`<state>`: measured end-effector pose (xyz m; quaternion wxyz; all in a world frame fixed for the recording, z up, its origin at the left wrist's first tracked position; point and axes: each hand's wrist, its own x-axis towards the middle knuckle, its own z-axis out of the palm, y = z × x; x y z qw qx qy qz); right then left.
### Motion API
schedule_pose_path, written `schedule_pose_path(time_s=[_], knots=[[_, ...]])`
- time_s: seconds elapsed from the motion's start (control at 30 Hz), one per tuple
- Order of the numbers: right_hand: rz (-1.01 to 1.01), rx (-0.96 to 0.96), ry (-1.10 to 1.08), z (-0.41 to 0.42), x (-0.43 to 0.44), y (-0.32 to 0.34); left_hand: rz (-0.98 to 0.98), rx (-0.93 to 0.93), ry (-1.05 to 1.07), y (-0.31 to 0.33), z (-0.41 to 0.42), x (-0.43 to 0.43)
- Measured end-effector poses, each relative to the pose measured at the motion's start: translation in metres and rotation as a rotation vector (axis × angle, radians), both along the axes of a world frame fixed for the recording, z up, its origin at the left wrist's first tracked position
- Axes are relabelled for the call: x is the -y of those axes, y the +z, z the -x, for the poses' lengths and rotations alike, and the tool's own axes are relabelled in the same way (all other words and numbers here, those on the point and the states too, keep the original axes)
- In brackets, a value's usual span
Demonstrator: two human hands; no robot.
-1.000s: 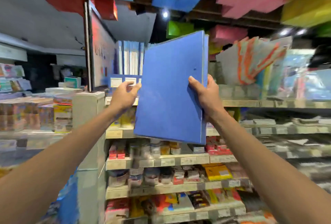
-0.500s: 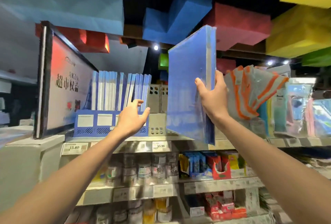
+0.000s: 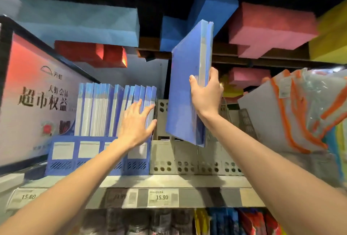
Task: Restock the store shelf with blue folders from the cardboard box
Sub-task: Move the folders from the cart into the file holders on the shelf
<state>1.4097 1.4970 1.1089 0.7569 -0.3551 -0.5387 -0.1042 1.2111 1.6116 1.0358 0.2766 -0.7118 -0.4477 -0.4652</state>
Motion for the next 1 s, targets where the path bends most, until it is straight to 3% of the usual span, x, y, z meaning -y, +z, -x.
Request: schedule_pose_path(time_s=[0.33, 0.6, 1.0], knots=[[-0.029, -0.054, 0.057, -0.015, -0.092, 0.023, -0.100, -0.119, 0.225, 0.016, -0.005, -0.064], [0.001, -0.060, 0.101, 0.001, -0.140, 0.018, -0.204, -0.161, 0.248, 0.011, 0.011, -0.078], [0.081, 0.012, -0.072, 0.042, -0.172, 0.009, -0.275, -0.146, 0.176, 0.007, 0.019, -0.093]])
